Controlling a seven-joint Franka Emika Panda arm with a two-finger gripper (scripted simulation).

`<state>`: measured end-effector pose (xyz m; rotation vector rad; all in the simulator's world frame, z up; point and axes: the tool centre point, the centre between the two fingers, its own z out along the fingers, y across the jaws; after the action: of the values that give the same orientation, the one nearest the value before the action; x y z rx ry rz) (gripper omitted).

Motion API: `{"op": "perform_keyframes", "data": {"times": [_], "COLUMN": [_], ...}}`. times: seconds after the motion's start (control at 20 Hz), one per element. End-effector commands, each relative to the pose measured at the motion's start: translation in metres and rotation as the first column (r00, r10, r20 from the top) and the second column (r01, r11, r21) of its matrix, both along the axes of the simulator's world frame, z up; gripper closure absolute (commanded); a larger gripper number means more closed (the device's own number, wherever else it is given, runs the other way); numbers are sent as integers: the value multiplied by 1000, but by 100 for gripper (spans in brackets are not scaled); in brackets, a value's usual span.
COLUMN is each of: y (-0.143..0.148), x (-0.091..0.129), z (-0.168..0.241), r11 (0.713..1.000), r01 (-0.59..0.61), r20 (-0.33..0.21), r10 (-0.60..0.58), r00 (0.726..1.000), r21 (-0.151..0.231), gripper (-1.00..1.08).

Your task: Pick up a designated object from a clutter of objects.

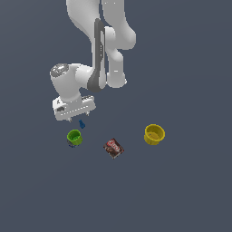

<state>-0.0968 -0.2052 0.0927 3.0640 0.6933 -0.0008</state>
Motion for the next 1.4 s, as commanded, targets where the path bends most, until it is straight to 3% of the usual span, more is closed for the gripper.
{"op": "perform_keyframes", "data": {"times": [0.0, 0.8, 0.85, 1.35], "y": [0, 0, 0, 0], "x": [0, -1, -1, -1], "z": [-2, -50, -50, -50], "r11": [1000, 1000, 1000, 1000], "r01": [0, -3, -3, -3], "r20": [0, 0, 0, 0], "r10": [0, 3, 3, 3], "r00": [1000, 1000, 1000, 1000], "r21": [0, 0, 0, 0], "gripper": [-92, -92, 108, 108]}}
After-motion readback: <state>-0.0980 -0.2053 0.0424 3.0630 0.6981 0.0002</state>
